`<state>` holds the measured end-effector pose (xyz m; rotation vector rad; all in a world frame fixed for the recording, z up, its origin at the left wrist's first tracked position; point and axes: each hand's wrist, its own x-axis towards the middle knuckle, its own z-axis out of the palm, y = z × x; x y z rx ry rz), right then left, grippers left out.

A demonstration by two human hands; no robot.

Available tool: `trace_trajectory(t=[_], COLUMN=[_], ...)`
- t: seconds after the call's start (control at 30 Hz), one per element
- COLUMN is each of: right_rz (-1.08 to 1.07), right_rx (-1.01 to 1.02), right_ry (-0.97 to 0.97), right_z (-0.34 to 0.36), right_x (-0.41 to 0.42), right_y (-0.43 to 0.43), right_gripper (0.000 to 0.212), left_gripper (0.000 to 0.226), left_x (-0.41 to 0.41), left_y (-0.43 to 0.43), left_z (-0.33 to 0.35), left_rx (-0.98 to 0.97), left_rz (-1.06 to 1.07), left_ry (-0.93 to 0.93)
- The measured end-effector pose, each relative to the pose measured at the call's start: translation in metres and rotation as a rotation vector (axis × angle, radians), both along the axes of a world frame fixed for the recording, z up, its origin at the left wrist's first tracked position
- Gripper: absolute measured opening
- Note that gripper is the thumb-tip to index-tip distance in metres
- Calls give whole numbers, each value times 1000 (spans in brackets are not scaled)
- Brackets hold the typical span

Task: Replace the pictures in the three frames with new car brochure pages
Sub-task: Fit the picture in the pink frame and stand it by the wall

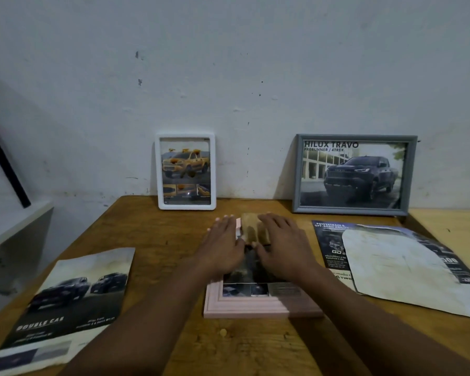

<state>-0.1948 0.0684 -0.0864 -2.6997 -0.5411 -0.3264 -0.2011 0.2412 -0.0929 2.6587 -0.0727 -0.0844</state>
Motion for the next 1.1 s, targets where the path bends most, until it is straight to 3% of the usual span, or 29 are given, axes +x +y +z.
trace_trajectory(t=[0.13,0.3,0.37,0.5,0.6,0.77,0.93,1.1], right_rz=[88,33,4,-74,-95,-83,-33,84], right_rx=[-163,-325,-233,240,317,96,-201,-332], right_ry=[114,-36,-13,164,176,219,223,438], right_z=[-2,1,6,27,47,69,74,51], right_x=[28,37,39,37,24,-17,-73,-106], right_y=[17,22,17,-18,-54,-102,-118,-108], right_gripper=[60,32,27,19,15,8,7,11], left_gripper=[67,67,69,70,72,71,66,65], left_x=[-27,-33,-34,-37,-42,-51,-60,-72], left_y=[5,5,5,4,-1,-3,0,2], left_z=[-13,-30,-31,-29,-24,-12,-5,0], left_rx=[99,115,99,123,218,349,300,279], left_rz=[-18,16,27,94,169,216,238,241], left_ry=[27,-64,-80,-146,-194,-207,-164,-106])
